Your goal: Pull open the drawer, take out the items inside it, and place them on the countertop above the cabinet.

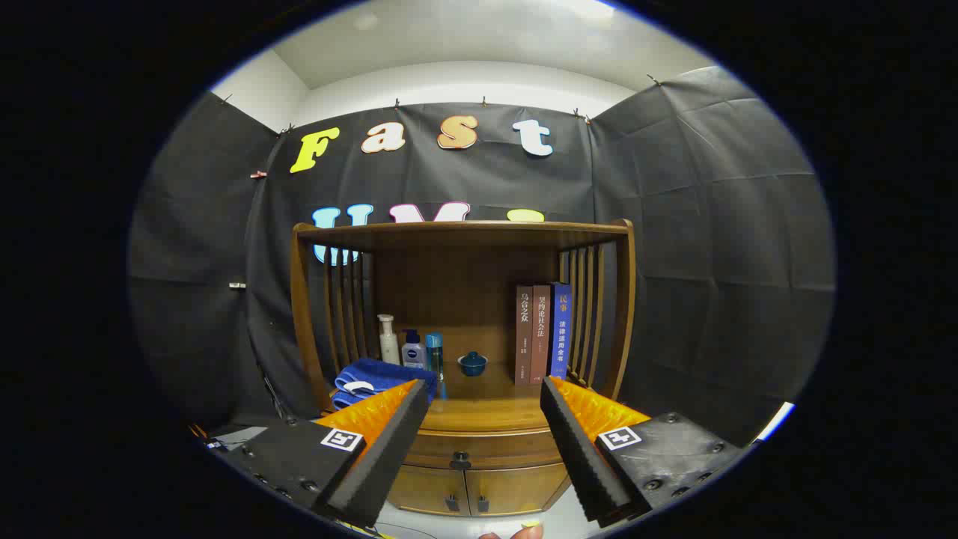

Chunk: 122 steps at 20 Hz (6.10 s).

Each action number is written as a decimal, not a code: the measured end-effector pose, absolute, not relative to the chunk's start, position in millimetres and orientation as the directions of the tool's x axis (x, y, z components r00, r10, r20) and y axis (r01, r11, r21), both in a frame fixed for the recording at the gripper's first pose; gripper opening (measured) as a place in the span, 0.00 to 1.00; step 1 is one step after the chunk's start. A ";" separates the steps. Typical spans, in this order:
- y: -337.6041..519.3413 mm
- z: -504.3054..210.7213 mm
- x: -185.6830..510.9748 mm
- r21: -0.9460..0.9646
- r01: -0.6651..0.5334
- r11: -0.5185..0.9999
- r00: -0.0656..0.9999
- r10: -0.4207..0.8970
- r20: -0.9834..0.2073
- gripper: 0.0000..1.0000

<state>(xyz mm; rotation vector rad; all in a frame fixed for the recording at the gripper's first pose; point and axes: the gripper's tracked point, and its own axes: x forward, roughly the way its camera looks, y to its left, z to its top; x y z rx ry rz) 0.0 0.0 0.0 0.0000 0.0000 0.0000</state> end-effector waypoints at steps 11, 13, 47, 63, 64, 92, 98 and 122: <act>-12.2 18.2 -28.7 -0.001 0.034 0.999 0.999 -0.034 0.024 0.98; -13.0 17.4 -31.7 -0.005 0.036 0.999 0.999 -0.036 0.024 0.98; 62.5 -113.4 71.3 -0.019 -0.076 0.997 0.992 0.074 -0.099 0.99; 37.4 -316.7 168.5 0.082 0.026 0.996 0.970 -0.006 -0.244 0.56; 37.2 -308.8 166.6 0.085 0.024 0.996 0.974 -0.004 -0.228 0.51; 25.5 -312.6 2.6 0.064 0.027 0.998 0.946 -0.005 -0.323 0.35; 27.9 -305.7 -10.0 0.071 0.000 0.997 0.941 0.024 -0.339 1.00; 21.9 -295.9 122.8 -0.005 -0.103 0.995 0.469 0.044 -0.882 0.99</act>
